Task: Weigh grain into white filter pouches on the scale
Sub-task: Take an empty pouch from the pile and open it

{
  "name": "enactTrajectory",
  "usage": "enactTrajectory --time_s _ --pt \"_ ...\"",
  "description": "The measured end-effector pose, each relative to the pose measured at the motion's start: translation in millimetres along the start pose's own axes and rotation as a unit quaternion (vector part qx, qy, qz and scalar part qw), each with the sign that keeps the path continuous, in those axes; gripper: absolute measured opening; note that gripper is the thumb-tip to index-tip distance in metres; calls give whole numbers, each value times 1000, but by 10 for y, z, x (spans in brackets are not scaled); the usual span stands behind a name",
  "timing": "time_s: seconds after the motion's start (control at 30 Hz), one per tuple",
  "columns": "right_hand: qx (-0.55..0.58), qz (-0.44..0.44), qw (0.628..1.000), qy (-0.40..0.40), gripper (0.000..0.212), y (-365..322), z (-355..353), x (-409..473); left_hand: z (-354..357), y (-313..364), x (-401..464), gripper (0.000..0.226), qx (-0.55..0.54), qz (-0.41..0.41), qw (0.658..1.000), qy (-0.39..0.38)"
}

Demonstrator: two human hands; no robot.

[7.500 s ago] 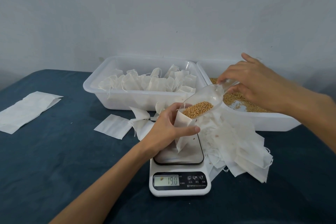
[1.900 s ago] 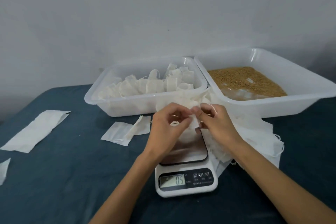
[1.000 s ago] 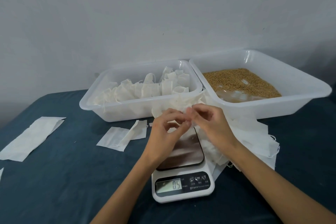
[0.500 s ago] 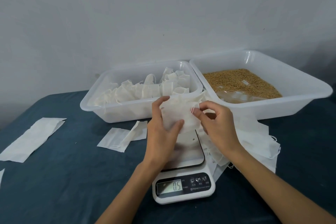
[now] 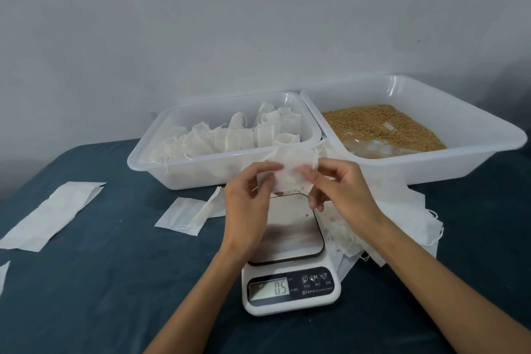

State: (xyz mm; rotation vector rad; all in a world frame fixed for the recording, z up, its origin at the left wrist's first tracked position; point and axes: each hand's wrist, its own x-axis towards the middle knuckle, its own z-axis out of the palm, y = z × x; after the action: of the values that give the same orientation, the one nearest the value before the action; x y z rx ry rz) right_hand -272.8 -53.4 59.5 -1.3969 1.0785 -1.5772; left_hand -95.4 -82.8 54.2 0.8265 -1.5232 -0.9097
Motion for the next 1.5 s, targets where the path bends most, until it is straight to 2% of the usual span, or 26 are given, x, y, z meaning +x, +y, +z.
enactTrajectory --time_s 0.13,0.17,0.27,0.3,0.4,0.53,0.7,0.83,0.93,1.03,1.1,1.2,1.27,1.33,1.4,1.5 --pt "-33 -36 999 5 16 40 2 -18 -17 -4 41 32 -41 -27 999 2" --pt "-45 -48 998 1 21 47 -4 -21 -20 -5 50 29 -49 -34 998 -1" --pt "-94 -62 994 -15 52 64 5 -37 -30 0 59 23 -68 -50 996 -6" --pt "-102 -62 993 -12 55 63 9 -42 -34 4 58 22 -73 -52 996 -4" --pt "-91 -55 994 10 50 35 -9 -55 -41 19 61 19 -83 -60 995 10" --pt "-136 -87 987 -12 61 15 -15 -62 -43 23 68 21 -96 -80 992 -1" --pt "-117 -87 989 6 48 -49 -35 -59 -67 20 84 21 -99 -97 990 5" --pt "-105 -67 992 11 53 -51 -69 -34 -74 15 97 23 -100 -115 988 12" --pt "-96 -70 993 11 48 -97 -101 -41 -101 30 126 24 -112 -119 986 32" --pt "-110 -39 993 -32 54 -126 -164 -9 -113 99 124 17 -102 -99 989 35" --pt "-144 -19 987 -68 54 -184 -182 22 -107 148 80 23 -24 -44 999 18" --pt "-213 1 966 -144 39 -390 -125 71 -101 189 -10 68 141 63 984 -85" --pt "-238 34 952 -192 39 -528 -72 122 -56 196 -51 89 164 40 971 -169" --pt "-255 83 936 -230 59 -660 -26 200 -12 166 -60 85 165 32 968 -187" --pt "-280 117 917 -261 80 -817 16 291 2 171 -60 70 160 35 971 -172" --pt "-329 166 880 -300 97 -1089 89 406 -11 199 -64 55 128 3 976 -177"
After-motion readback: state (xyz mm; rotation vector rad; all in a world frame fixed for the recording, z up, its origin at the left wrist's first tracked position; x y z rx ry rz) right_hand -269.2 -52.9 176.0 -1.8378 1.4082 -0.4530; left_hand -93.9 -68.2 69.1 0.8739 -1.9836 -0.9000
